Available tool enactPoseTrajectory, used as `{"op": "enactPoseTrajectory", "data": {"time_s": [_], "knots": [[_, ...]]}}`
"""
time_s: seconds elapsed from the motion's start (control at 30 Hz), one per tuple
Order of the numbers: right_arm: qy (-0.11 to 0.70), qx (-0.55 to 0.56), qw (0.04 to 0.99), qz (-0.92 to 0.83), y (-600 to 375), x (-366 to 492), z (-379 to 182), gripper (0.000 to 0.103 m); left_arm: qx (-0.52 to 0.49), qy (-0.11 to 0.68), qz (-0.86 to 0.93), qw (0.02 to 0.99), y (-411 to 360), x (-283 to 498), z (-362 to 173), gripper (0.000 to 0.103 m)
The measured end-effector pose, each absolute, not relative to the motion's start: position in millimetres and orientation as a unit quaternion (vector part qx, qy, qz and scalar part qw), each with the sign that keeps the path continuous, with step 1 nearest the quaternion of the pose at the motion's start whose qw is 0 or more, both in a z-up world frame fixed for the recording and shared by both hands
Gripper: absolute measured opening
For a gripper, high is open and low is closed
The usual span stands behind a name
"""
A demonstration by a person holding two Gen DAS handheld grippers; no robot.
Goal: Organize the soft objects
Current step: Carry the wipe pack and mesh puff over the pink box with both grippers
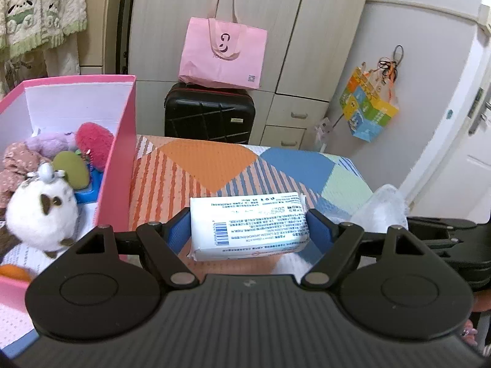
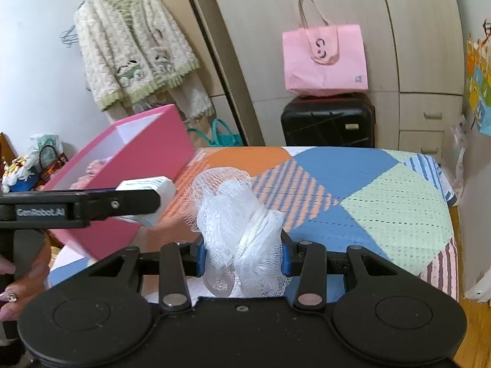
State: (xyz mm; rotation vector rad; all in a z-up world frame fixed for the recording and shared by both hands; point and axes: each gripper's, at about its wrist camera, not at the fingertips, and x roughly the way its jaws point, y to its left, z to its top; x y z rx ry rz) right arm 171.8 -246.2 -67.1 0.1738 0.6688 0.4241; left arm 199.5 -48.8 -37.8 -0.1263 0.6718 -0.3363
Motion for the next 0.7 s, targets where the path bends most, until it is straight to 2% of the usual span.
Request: {"op": "enactPoseTrajectory", "data": {"time_s": [0.43,0.7], "knots": [[0.337,0.032,0.909,0.245,-206,114,-43,0.049,-0.044,0.354,-0.220,0.908,-21,130,-26,0.078],[0.342,0.034,0.894,0.288,-177,93,-21,0.049,-0.046,0.369,-0.240,0.897,25,96,-7,0.078]]}}
